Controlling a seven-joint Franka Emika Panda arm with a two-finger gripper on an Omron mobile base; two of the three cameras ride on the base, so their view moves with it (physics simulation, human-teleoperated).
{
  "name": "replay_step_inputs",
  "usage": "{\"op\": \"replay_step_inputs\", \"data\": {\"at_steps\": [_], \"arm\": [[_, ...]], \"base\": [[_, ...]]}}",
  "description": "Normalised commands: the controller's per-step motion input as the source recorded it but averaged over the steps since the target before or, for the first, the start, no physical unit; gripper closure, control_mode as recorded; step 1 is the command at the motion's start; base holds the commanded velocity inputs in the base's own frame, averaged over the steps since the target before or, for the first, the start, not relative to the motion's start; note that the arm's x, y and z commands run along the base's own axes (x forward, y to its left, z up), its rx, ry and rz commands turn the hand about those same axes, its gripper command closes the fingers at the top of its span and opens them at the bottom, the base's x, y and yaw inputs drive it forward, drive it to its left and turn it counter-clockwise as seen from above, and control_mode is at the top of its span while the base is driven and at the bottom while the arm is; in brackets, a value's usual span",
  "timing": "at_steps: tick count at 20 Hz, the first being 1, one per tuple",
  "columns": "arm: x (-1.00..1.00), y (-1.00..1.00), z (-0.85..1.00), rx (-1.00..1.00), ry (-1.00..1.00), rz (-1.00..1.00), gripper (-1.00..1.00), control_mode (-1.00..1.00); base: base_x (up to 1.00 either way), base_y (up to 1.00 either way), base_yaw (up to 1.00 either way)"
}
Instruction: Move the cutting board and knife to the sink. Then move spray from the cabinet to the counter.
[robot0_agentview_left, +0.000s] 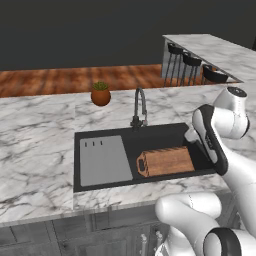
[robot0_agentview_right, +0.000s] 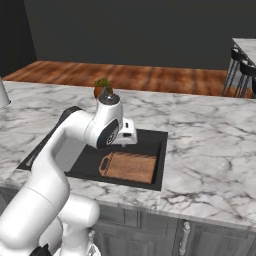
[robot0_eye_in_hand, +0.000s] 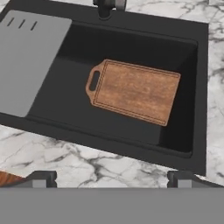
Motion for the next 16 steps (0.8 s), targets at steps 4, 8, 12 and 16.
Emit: {"op": "replay_step_inputs", "data": {"at_steps": [4, 8, 12, 16], "arm": [[-0.45, 0.08, 0.23, 0.00, 0.04, 0.00, -1.00, -1.00], [-0.22, 0.14, 0.06, 0.00, 0.03, 0.00, -1.00, -1.00], [-0.14, 0.06, 0.01, 0.00, 0.00, 0.00, -1.00, -1.00], [-0.01, 0.00, 0.00, 0.00, 0.00, 0.00, -1.00, -1.00]], "base": [[0.00, 0.00, 0.00], [0.00, 0.00, 0.00], [0.00, 0.00, 0.00], [0.00, 0.00, 0.00]]}}
